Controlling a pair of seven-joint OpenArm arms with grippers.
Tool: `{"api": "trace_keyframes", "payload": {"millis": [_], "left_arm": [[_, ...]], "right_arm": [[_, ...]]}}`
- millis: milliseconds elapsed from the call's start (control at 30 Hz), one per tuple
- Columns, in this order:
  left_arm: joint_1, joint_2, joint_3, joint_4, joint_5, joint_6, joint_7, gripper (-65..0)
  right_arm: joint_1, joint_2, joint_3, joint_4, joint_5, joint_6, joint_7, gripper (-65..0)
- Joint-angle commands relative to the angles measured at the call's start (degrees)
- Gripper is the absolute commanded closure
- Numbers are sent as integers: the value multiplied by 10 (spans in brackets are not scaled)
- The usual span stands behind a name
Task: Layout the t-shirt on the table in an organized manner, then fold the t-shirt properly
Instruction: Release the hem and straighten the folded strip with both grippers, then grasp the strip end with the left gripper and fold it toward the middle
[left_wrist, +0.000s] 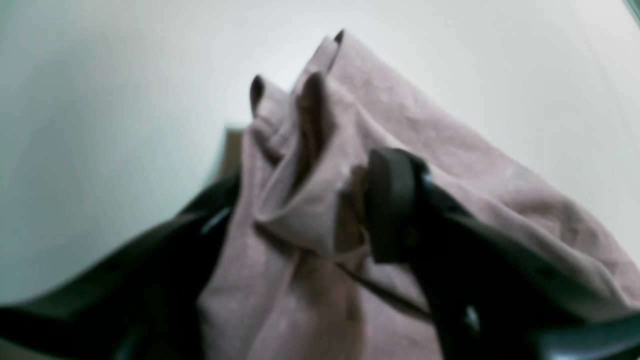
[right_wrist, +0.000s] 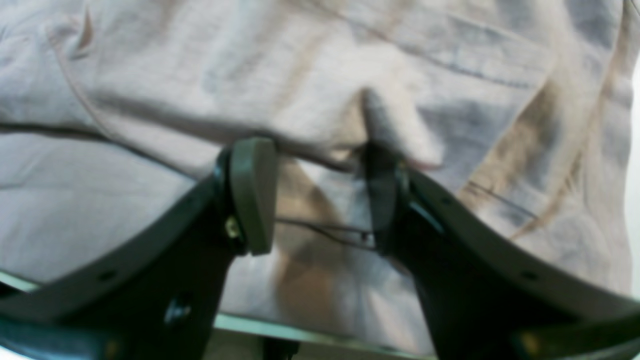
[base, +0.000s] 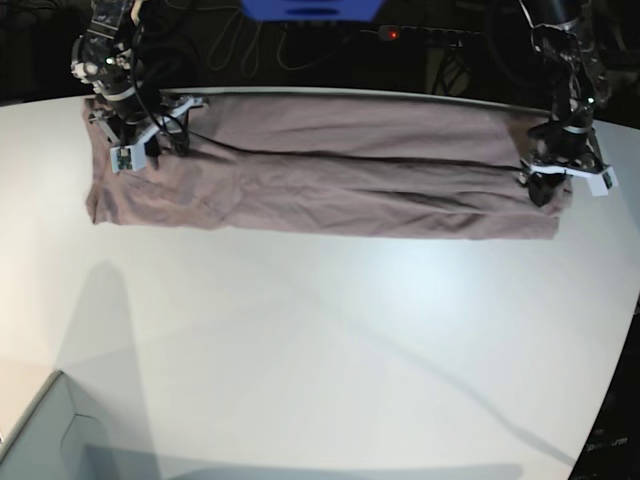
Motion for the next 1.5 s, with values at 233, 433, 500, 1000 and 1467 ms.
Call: {"api": "trace_keyframes", "payload": {"millis": [233, 433, 500, 1000, 1467], "left_arm": [[-1, -4, -1, 9, 1, -1, 12, -1], [-16, -12, -1, 12, 1, -1, 12, 0], [-25, -23, -1, 23, 1, -1, 12, 0], [51, 82, 51, 256, 28, 5, 13, 0], [61, 176, 254, 278, 203, 6, 8, 0]], "right_arm": [[2, 2, -2, 7, 6, 5, 11, -296], [12, 2, -2, 6, 6, 5, 9, -298], [13, 2, -9, 6, 6, 5, 9, -298], [10, 1, -58, 6, 6, 5, 9, -298], [9, 1, -58, 6, 6, 5, 8, -296]]}}
